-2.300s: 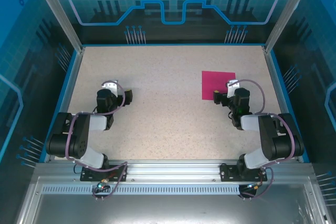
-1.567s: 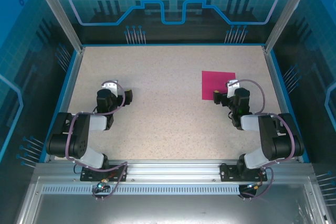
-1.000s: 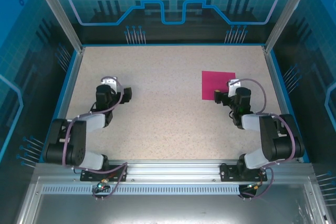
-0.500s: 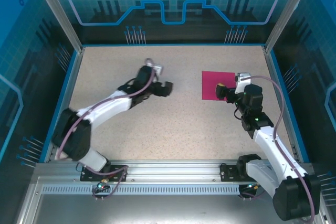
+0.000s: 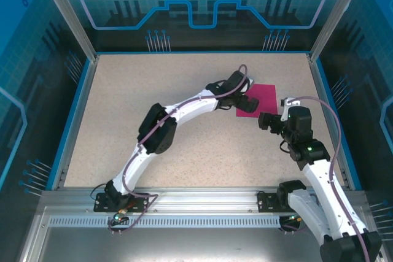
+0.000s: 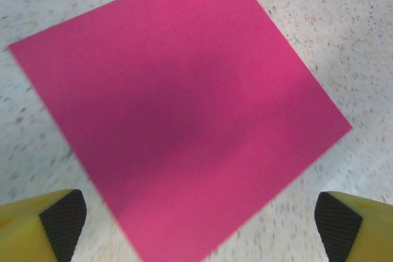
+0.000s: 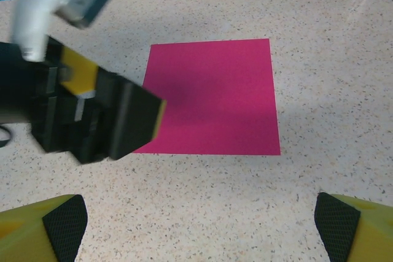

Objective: Fold a paper plane with a square sheet of paper (fold left side to right side)
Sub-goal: Move the square sheet of paper to the center of the table.

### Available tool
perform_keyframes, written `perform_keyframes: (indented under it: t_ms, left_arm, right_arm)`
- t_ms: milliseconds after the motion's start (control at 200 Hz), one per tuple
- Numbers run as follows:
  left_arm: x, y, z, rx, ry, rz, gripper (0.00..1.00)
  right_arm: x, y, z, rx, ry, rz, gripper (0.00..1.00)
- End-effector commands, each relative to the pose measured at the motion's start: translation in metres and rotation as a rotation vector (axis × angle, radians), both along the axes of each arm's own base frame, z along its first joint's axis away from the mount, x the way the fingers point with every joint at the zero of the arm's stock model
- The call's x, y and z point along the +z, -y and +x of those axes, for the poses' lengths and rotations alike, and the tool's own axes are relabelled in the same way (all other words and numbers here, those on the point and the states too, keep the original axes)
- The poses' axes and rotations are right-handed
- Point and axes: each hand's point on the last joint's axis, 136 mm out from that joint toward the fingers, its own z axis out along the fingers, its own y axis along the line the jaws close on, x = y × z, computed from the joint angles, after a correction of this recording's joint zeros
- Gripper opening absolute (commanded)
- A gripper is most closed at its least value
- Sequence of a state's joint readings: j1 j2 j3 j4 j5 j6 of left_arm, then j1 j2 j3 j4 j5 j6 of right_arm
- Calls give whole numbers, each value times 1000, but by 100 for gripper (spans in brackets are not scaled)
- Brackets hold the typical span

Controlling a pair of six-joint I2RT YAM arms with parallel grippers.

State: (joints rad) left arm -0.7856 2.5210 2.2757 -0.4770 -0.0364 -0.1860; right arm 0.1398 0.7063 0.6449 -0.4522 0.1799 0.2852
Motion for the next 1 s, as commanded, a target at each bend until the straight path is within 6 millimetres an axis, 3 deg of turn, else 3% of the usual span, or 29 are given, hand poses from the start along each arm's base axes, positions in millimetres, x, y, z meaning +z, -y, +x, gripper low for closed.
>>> perform_keyframes:
  t_ms: [0,215,435,565,720,995]
  left_arm:
    - [-23,11,-5,-30,-77,7,99]
    - [-51,18,-11,-61,-121,20,99]
    - [-82,1,-44,-94,-270,108,99]
    - [-94,-21,-62,-89,-333,187,99]
    - [-84,-46,-73,-95,-292,248,99]
    - [-106,-116,-122,-61,-351,353,99]
  right_arm:
    - [6,-1,-8,3,-16,-5,99]
    - [5,-1,-10,4,-22,-7,99]
    - [3,-1,-7,-1,-33,-5,99]
    - [1,-1,-8,2,-42,-6,99]
    - [-1,-2,-7,4,-51,1,99]
    - [-12,-8,-4,7,-93,39,99]
